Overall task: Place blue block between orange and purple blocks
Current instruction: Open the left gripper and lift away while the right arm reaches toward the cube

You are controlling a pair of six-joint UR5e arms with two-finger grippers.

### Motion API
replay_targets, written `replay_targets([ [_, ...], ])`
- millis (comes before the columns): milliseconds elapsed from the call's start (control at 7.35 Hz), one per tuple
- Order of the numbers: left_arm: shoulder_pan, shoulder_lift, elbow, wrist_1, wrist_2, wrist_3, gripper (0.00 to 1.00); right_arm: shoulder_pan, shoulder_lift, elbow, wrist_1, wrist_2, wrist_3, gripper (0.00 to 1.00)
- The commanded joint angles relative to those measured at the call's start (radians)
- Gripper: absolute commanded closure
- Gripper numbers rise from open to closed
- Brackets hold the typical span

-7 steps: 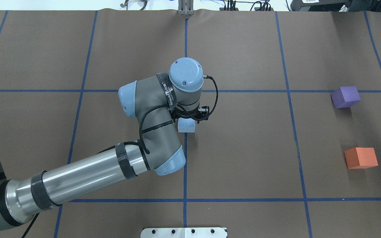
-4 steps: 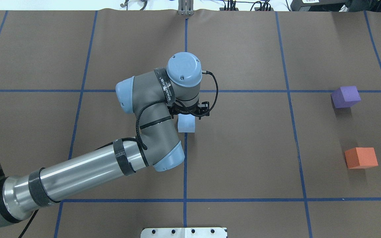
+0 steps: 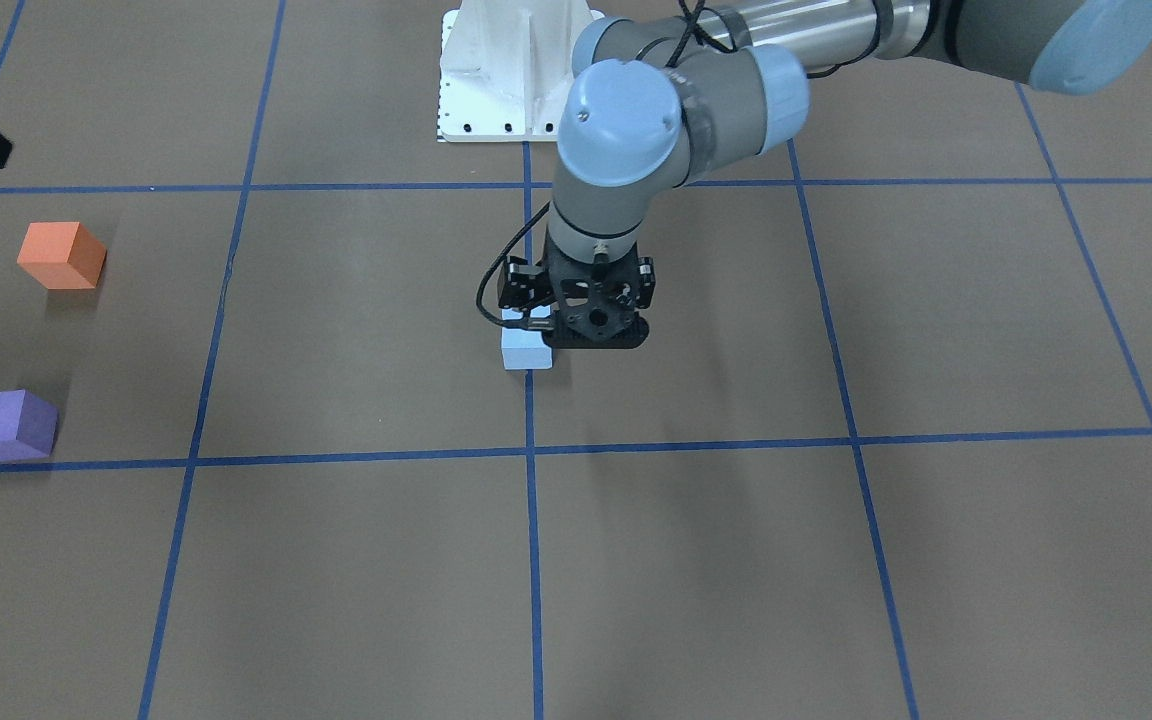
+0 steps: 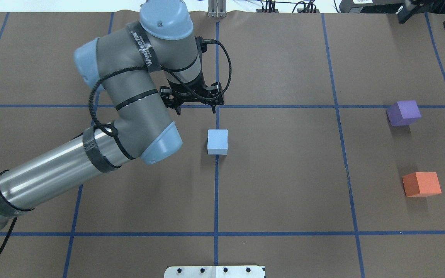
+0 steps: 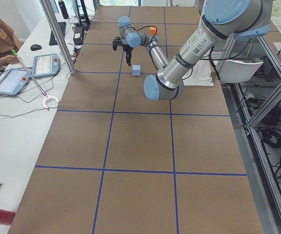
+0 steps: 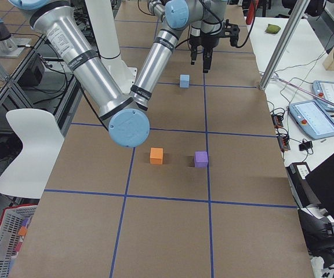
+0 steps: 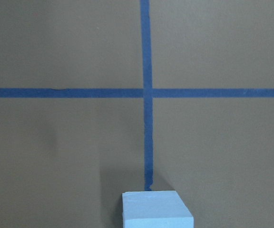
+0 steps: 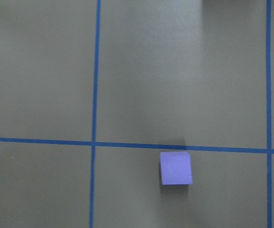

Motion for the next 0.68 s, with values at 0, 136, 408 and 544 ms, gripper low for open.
replay_targets([
  [0,-0.089,0.158,-0.245,0.180,-0.018,0.172,0.00,-0.188,0.119,0.004,0.006,-0.076,0.230,0.00],
  [136,-0.132,0.243,-0.306,0.189,-0.018,0.248,0.00,-0.328,0.164,-0.015,0.012,-0.195,0.310,0.00],
  [408,-0.218,0.382,-0.378,0.189,-0.019,0.390,0.00,-0.502,0.221,-0.187,0.237,-0.299,0.495,0.00],
  [544,-0.264,0.448,-0.415,0.189,-0.019,0.466,0.00,-0.576,0.241,-0.282,0.351,-0.373,0.562,0.00],
])
